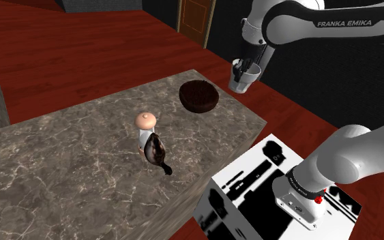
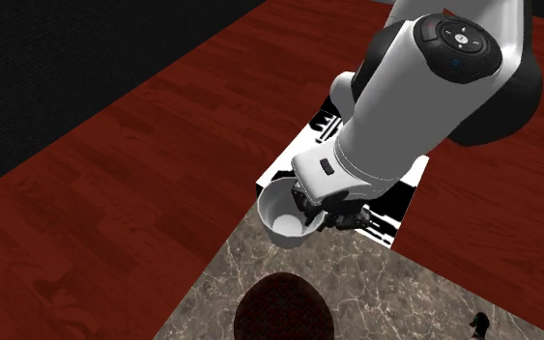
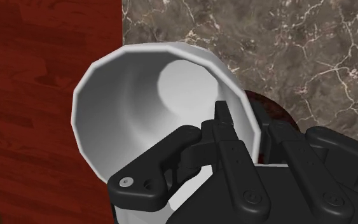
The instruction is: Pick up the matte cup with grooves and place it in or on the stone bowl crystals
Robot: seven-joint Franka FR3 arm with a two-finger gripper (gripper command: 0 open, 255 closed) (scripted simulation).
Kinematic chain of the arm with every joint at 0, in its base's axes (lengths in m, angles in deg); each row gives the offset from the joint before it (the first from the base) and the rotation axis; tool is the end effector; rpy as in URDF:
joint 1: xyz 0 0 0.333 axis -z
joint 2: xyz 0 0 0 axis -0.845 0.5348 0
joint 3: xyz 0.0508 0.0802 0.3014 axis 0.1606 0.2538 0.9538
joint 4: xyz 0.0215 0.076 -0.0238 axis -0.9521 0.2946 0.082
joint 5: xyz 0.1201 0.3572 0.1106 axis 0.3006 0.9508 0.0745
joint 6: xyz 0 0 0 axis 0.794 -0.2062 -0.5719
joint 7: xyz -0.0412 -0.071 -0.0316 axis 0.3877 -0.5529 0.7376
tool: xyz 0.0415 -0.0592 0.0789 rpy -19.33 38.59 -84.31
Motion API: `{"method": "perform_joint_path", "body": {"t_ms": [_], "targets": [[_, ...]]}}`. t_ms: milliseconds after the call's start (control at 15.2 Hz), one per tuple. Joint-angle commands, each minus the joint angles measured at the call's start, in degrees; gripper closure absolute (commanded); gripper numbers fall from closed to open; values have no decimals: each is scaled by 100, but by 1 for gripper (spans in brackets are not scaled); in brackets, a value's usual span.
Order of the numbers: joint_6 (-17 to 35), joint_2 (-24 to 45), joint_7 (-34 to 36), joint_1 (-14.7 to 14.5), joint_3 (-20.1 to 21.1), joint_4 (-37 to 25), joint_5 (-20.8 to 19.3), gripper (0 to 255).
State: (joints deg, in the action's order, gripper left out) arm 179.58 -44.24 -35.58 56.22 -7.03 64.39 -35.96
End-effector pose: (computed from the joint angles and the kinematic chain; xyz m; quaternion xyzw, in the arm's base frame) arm 0.4124 0.0737 0.5200 0.9912 0.0997 0.0369 0.0787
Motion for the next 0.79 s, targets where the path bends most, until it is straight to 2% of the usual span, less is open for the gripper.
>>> {"method": "perform_joint_path", "body": {"t_ms": [0,396,726], "targets": [[-62,391,116,1,100,-436,-21,255],[-281,1723,527,-18,405,-1913,-212,255],[-670,2891,853,-126,600,-3380,-486,255]]}}
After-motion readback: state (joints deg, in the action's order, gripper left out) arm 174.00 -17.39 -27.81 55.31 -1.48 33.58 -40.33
